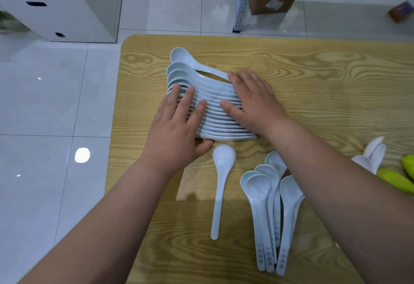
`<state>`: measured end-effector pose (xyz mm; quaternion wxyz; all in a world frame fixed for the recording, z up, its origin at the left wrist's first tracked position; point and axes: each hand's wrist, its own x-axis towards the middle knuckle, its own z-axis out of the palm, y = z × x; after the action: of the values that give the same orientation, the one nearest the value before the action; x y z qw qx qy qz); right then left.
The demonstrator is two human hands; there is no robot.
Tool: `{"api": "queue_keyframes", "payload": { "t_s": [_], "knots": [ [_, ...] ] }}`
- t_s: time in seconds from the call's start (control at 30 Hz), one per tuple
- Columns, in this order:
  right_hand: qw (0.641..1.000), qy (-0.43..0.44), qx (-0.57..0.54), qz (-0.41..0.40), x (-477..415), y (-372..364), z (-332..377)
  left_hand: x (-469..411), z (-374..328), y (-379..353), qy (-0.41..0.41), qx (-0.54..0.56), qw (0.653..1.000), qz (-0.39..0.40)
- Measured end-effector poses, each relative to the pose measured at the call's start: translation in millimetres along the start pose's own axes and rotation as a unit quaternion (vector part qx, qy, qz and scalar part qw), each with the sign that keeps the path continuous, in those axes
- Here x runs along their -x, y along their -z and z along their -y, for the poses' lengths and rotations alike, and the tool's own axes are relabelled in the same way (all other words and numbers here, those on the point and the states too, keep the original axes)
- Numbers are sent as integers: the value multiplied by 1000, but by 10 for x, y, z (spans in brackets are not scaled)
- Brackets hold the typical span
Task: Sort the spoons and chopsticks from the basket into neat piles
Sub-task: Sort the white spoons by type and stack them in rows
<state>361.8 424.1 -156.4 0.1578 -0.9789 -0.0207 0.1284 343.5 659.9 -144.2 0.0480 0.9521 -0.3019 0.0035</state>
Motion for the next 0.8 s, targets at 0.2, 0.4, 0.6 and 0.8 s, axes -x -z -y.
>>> {"api": "queue_keyframes", "payload": {
  "t_s": [0.2, 0.4, 0.6, 0.8],
  "knots": [
    [1000, 1, -17, 20, 24, 61, -51, -11, -60, 43, 0, -15, 1000, 17],
    [999, -3, -24, 21, 80, 124, -78, -5, -123, 89, -1, -14, 999, 32],
    [987, 7, -77, -138, 735, 136, -52, 248, -395, 161, 9, 34, 997, -73],
    [982, -35, -89, -163, 1931, -163, 123, 677, -914, 113, 56, 147, 985, 65]
  ]
}}
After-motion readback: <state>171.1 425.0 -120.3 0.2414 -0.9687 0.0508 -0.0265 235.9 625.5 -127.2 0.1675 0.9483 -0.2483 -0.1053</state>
